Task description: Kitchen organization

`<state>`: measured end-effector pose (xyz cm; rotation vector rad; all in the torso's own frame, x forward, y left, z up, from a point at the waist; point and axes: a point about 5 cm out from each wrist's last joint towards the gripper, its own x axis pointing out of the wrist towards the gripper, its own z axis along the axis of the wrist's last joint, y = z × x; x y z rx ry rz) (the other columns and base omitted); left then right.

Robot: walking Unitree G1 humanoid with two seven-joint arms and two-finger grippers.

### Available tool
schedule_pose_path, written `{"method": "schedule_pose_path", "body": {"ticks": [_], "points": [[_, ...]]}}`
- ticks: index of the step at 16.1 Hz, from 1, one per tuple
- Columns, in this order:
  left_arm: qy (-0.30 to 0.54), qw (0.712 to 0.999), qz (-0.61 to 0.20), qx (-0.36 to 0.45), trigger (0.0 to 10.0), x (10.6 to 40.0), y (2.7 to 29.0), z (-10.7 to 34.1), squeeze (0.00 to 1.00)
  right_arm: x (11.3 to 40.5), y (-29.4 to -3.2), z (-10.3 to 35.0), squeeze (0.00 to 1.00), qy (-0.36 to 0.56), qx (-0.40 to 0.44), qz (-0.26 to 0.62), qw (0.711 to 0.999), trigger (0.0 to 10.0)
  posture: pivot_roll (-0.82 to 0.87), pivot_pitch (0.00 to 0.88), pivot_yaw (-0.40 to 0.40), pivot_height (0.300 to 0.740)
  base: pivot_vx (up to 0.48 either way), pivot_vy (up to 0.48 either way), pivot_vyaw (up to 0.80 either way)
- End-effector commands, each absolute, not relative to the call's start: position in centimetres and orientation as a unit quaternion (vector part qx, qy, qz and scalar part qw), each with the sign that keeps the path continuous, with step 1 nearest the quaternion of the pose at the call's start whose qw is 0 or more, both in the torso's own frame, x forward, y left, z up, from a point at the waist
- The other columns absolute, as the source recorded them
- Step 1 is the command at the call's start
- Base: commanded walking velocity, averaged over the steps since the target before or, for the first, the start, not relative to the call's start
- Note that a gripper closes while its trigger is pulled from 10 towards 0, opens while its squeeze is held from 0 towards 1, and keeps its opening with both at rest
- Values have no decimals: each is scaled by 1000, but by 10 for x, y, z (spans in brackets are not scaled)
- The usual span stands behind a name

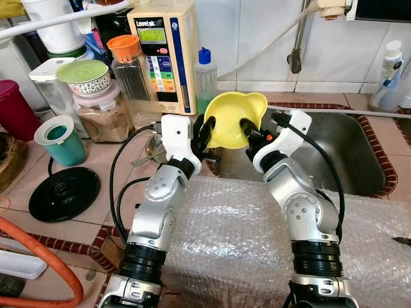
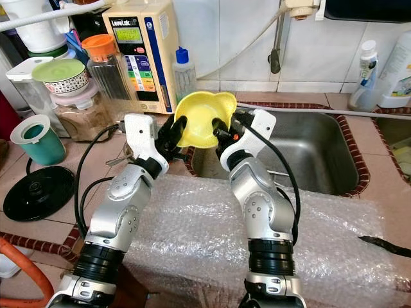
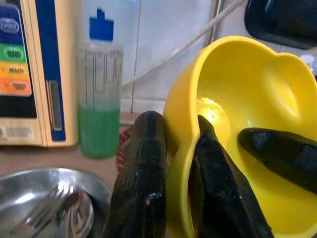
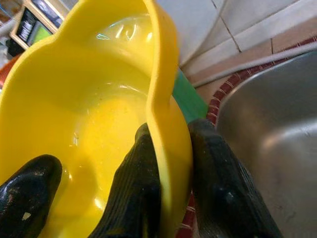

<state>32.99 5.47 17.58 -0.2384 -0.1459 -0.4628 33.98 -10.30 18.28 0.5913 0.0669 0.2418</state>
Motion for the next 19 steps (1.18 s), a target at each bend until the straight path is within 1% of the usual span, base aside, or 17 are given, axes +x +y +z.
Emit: {"method": "schedule_pose_path", "body": {"ticks": [1,5,7,10,11,12,14,15,16,17,19], "points": [[-110,947,-268,-137,10000,324,48,192,1000,340,-118,166,0,61,276,68,957,0,-55,0,123,740,0,0,0],[-98,942,-290,-139,10000,320,44,191,1000,344,-134,154,0,77,252,-1,965,0,-48,0,127,740,0,0,0],[-44,935,-330,-125,10000,312,40,172,1000,350,-157,154,0,59,192,-67,977,0,-48,0,130,740,0,0,0],[-7,925,-362,-111,10000,303,42,159,1000,357,-170,157,0,38,132,-80,987,0,-43,0,127,740,0,0,0],[1,924,-371,-95,10000,301,42,155,1000,360,-173,156,0,31,76,-76,994,0,-38,0,126,740,0,0,0],[14,920,-381,-87,10000,299,43,152,1000,363,-176,152,0,30,39,-75,996,0,-31,0,125,740,0,0,0],[25,918,-388,-75,10000,296,45,150,1000,365,-184,143,0,38,-29,-81,996,0,-23,0,125,740,0,0,0],[27,919,-389,-63,10000,295,47,148,1000,366,-191,139,0,44,-51,-89,994,0,-18,0,125,740,0,0,0],[30,920,-387,-59,10000,294,49,147,1000,367,-199,136,0,45,-91,-98,990,0,-12,0,126,740,0,0,0],[31,921,-385,-56,10000,293,51,146,1000,367,-205,136,0,44,-112,-104,987,0,-8,0,125,740,0,0,0],[37,922,-382,-46,10000,293,54,145,1000,365,-228,128,0,64,-142,-131,979,0,-3,0,125,740,0,0,0]]}}
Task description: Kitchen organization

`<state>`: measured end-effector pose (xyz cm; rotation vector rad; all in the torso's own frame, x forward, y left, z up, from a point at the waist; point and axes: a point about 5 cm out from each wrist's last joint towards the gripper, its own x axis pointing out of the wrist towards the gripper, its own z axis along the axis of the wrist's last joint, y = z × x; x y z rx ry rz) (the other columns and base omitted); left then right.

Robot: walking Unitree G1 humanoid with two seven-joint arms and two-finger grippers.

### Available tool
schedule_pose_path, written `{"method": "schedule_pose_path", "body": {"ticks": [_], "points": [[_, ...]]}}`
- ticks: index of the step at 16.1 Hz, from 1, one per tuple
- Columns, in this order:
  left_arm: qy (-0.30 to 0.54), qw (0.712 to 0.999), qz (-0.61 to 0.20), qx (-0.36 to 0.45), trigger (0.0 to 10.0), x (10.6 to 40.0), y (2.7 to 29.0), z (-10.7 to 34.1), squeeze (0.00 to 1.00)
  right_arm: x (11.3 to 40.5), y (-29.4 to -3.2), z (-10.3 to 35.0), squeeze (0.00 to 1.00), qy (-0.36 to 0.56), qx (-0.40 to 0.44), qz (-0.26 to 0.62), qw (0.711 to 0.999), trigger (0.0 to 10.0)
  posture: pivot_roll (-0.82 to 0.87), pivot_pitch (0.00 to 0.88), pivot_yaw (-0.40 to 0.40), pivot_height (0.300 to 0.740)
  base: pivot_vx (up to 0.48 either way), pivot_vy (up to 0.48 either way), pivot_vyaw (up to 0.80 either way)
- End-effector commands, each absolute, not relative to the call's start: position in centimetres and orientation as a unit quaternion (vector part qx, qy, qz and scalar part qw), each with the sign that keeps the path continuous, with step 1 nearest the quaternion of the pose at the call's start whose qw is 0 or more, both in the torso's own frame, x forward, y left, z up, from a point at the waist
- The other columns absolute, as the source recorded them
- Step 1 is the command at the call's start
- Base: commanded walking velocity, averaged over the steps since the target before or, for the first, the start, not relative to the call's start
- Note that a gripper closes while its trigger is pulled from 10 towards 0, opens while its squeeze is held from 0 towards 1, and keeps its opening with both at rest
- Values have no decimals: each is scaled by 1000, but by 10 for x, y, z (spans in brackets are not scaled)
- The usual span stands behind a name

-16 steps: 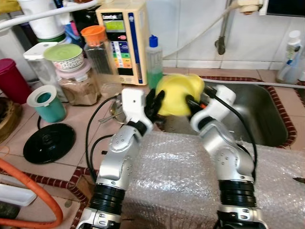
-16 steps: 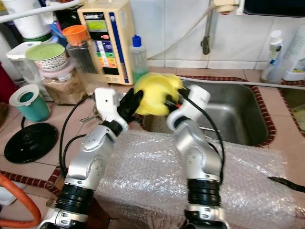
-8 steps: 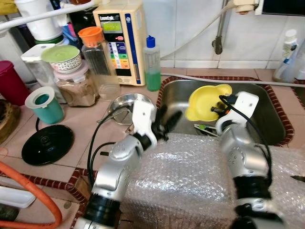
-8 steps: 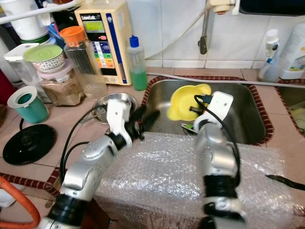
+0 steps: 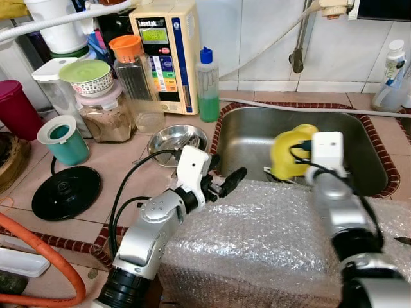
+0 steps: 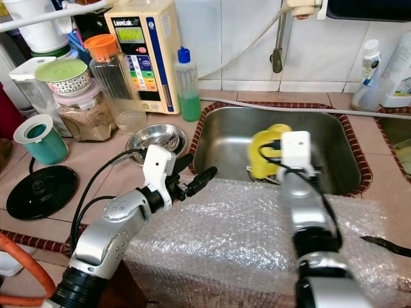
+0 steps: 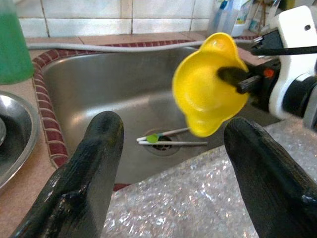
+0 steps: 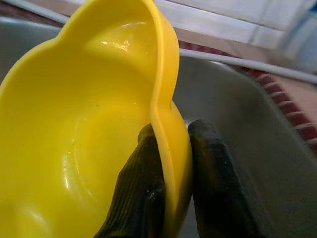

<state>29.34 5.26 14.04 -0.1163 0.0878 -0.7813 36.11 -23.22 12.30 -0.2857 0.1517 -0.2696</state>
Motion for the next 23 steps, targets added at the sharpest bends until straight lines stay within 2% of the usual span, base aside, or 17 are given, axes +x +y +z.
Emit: {"method": "schedule_pose_path", "body": {"ticks": [1,2,3,4,5,12,21,23], "points": [[35,923,-380,-42,10000,293,54,145,1000,363,-235,125,0,72,-151,-141,976,0,-1,0,126,740,0,0,0],[36,923,-381,-41,10000,292,54,145,1000,361,-243,123,8,76,-143,-149,976,4431,-2,0,129,740,0,0,0],[36,923,-381,-38,10000,292,54,145,1000,361,-247,122,737,79,-146,-156,974,6824,-2,0,129,740,0,0,0],[35,923,-381,-35,10000,292,54,145,1000,361,-248,122,1000,78,-139,-155,975,9412,-5,0,130,740,0,0,0],[35,923,-381,-31,10000,292,53,145,1000,361,-247,122,1000,77,-135,-153,976,10000,-5,0,130,740,0,0,0],[33,922,-385,-30,10000,293,47,147,1000,366,-234,118,1000,74,-103,-116,985,10000,-14,0,127,740,0,0,0],[27,942,-333,-9,10000,302,50,148,1000,369,-224,122,1000,59,-97,-81,990,10000,-16,0,123,740,0,0,0],[26,946,-324,-4,10000,303,49,147,1000,368,-222,111,1000,117,-110,-56,985,10000,-24,0,118,740,0,0,0]]}}
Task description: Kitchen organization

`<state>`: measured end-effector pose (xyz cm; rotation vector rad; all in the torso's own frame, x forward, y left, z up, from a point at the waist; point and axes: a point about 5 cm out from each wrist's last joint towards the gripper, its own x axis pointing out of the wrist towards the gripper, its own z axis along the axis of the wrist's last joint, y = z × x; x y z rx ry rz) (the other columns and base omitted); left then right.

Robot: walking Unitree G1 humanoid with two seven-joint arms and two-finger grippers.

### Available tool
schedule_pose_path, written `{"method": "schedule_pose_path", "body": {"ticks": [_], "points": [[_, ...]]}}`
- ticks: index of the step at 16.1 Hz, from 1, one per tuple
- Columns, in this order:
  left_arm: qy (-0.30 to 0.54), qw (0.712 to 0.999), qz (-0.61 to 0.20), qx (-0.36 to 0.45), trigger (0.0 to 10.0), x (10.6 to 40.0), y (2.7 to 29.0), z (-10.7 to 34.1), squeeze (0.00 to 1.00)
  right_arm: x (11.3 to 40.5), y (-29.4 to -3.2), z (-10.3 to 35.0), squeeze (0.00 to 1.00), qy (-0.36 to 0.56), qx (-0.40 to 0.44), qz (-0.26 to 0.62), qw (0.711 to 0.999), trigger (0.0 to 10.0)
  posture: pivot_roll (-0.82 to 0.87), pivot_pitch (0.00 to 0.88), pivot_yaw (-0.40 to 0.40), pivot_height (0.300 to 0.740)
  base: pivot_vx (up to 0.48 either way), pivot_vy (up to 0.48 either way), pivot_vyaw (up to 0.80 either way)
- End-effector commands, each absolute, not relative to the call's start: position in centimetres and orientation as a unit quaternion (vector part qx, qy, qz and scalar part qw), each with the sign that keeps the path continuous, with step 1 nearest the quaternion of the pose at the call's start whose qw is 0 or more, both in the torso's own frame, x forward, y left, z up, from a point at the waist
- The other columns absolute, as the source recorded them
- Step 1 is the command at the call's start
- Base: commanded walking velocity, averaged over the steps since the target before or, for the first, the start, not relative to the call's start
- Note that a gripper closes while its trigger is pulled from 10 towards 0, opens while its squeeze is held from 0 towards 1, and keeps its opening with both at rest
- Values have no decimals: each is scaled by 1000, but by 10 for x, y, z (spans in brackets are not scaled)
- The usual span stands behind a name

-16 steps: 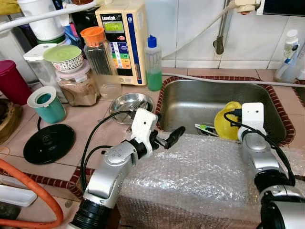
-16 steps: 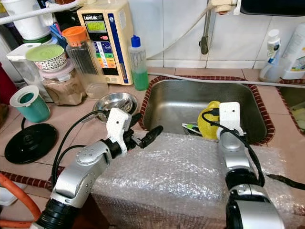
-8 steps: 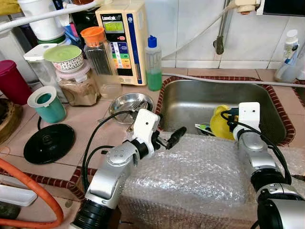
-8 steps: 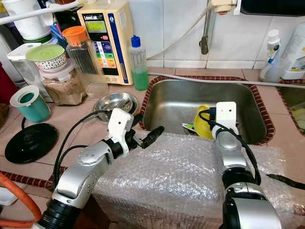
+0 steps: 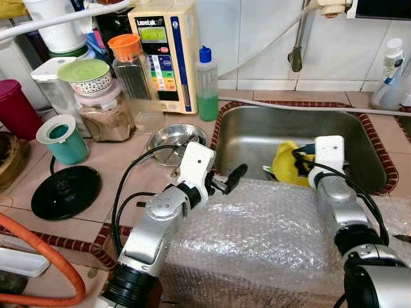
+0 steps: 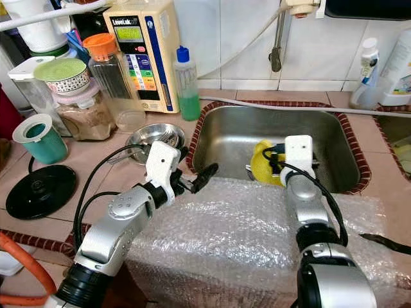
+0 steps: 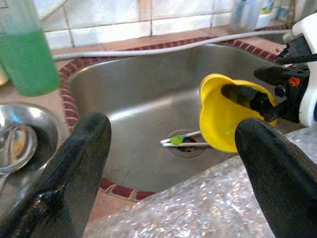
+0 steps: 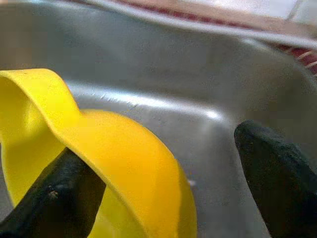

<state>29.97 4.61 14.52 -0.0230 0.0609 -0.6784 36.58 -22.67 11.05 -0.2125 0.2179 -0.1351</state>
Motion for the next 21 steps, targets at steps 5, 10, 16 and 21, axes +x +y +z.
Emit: {"method": "schedule_pose_path", "body": {"ticks": [5,10,16,21], "points": [[25,943,-332,-7,10000,301,40,145,1000,368,-221,101,1000,190,36,-49,980,10000,-39,0,101,740,0,0,0],[26,943,-332,3,10000,301,40,143,1000,378,-224,122,1000,159,337,-80,925,10000,-38,0,104,740,0,0,0],[25,942,-334,8,10000,301,41,143,1000,378,-241,137,1000,113,103,-109,982,10000,-36,0,112,740,0,0,0],[20,944,-330,15,10000,303,42,145,1000,377,-231,138,1000,97,37,-78,992,10000,-36,0,119,740,0,0,0]]}}
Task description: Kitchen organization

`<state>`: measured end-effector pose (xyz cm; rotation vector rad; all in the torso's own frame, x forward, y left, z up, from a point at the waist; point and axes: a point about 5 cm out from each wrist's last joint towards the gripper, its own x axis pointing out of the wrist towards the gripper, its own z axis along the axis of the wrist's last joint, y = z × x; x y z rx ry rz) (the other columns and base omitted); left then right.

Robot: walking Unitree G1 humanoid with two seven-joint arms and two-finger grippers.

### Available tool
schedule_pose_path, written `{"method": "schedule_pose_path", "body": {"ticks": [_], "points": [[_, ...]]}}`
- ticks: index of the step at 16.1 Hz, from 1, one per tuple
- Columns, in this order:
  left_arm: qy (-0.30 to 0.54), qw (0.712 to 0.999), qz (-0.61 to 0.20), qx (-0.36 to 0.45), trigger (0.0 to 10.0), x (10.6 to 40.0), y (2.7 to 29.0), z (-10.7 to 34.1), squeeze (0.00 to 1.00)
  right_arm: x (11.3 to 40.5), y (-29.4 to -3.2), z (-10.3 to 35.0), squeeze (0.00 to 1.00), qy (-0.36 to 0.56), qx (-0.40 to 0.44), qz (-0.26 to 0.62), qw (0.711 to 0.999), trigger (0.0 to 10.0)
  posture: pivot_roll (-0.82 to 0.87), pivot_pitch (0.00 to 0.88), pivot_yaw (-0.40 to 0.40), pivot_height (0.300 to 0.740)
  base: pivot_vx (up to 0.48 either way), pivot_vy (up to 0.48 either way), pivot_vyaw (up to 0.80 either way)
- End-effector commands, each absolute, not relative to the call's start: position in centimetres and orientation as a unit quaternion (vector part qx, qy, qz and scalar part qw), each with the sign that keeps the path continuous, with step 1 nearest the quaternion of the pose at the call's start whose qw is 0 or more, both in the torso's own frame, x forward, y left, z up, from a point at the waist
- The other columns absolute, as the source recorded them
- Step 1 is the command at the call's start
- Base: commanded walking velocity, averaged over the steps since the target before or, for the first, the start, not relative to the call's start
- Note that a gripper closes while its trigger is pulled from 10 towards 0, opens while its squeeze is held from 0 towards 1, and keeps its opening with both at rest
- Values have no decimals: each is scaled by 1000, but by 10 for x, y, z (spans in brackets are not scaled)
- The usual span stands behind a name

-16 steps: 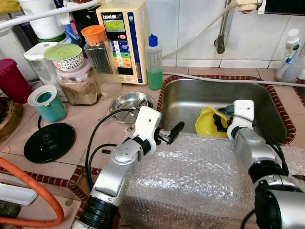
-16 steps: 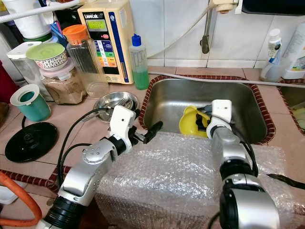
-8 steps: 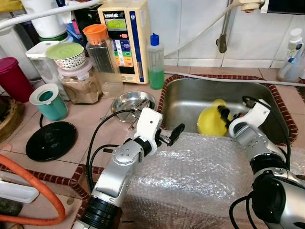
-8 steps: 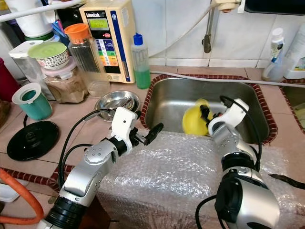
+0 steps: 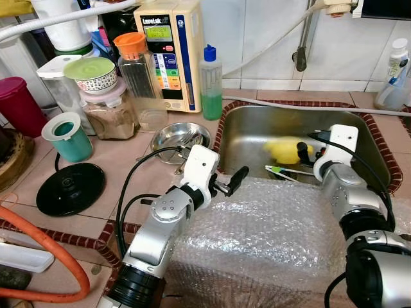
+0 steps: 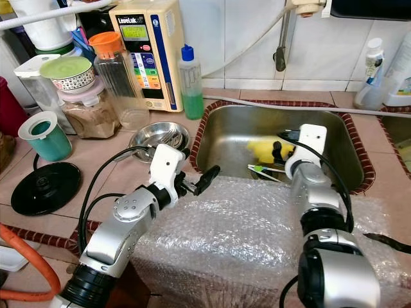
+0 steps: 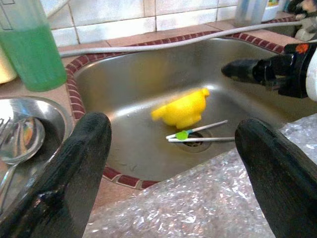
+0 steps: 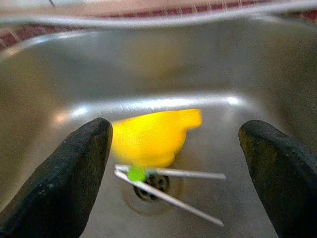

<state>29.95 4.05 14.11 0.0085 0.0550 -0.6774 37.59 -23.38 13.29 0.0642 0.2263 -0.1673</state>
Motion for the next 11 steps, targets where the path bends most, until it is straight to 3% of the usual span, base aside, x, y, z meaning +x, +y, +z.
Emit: {"method": "schedule_pose_path", "body": {"ticks": [1,2,3,8,11], "points": [[6,949,-313,22,10000,305,44,148,655,377,-225,146,847,57,31,-63,996,10000,-36,0,119,740,0,0,0],[1,951,-307,24,10000,306,45,149,247,377,-222,150,510,41,29,-59,997,10000,-36,0,119,740,0,0,0],[-21,961,-274,14,10000,312,52,157,0,372,-212,157,0,0,14,-40,999,10000,-34,0,114,740,0,0,0],[-49,973,-227,-16,10000,322,66,169,0,349,-185,165,0,-61,-20,-17,998,10000,-47,0,113,740,0,0,0],[-47,972,-227,-21,10000,323,64,168,0,343,-178,167,0,-64,-23,-13,998,10000,-60,0,115,740,0,0,-702]]}}
